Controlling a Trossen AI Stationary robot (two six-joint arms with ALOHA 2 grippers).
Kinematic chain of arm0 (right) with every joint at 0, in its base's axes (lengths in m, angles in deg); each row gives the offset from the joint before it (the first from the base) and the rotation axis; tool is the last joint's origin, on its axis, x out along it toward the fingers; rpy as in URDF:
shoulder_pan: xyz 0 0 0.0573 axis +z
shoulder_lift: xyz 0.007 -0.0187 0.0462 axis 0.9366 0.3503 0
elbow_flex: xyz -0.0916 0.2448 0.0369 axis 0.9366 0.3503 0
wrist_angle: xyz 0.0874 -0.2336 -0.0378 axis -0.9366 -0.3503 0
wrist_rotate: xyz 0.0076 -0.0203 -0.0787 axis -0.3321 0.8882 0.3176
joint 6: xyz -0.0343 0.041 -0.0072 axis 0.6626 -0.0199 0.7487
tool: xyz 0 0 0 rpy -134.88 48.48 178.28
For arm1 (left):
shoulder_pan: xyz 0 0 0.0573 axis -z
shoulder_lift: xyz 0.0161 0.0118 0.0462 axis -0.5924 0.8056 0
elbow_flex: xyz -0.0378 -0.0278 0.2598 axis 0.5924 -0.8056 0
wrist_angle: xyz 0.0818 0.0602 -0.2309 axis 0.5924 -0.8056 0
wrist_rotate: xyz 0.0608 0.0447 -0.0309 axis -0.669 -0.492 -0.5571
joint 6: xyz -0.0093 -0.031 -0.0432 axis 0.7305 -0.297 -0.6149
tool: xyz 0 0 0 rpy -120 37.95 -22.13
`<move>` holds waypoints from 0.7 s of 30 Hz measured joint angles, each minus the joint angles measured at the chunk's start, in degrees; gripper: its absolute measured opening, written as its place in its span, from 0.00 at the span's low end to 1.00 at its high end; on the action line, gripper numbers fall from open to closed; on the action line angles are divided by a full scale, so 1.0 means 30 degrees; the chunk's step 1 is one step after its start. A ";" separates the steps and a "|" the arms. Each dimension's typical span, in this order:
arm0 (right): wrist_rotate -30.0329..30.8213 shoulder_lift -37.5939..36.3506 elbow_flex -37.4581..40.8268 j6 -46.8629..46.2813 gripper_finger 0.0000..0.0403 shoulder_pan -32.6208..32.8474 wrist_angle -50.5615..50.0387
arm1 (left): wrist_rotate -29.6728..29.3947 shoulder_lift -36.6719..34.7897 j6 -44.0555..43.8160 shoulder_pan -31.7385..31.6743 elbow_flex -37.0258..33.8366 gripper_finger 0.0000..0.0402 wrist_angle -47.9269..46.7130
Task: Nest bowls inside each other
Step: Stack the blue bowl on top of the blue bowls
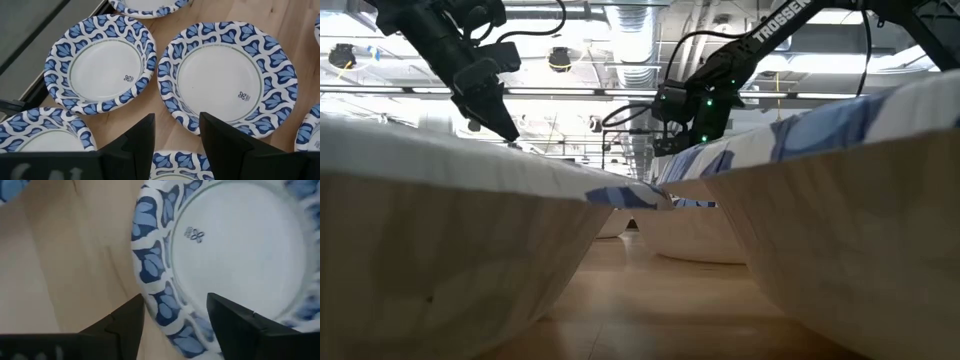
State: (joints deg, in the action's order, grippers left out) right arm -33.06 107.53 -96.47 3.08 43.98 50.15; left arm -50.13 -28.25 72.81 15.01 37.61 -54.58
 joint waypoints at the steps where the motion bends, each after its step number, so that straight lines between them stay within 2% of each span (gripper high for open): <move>1: -0.0006 0.0000 0.0000 0.0000 0.55 -0.0027 -0.0013 | 0.0000 0.0000 -0.0017 0.0000 0.0000 0.37 0.0000; 7: -0.0059 0.0000 -0.0007 0.0007 0.47 -0.0043 0.0094 | -0.0002 0.0000 -0.0007 0.0000 0.0000 0.37 0.0091; 12: -0.0166 0.0437 -0.0090 0.0036 0.45 -0.0145 0.0286 | -0.0007 0.0000 -0.0014 0.0000 0.0000 0.37 0.0095; 21: 0.0899 0.1637 -0.0646 0.0221 0.54 0.0776 -0.0659 | -0.0033 0.0007 -0.0167 -0.0106 -0.0007 0.37 0.0062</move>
State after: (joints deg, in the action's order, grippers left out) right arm -30.36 112.44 -98.41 3.74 46.30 48.17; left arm -50.23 -28.23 72.31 14.69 37.59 -54.39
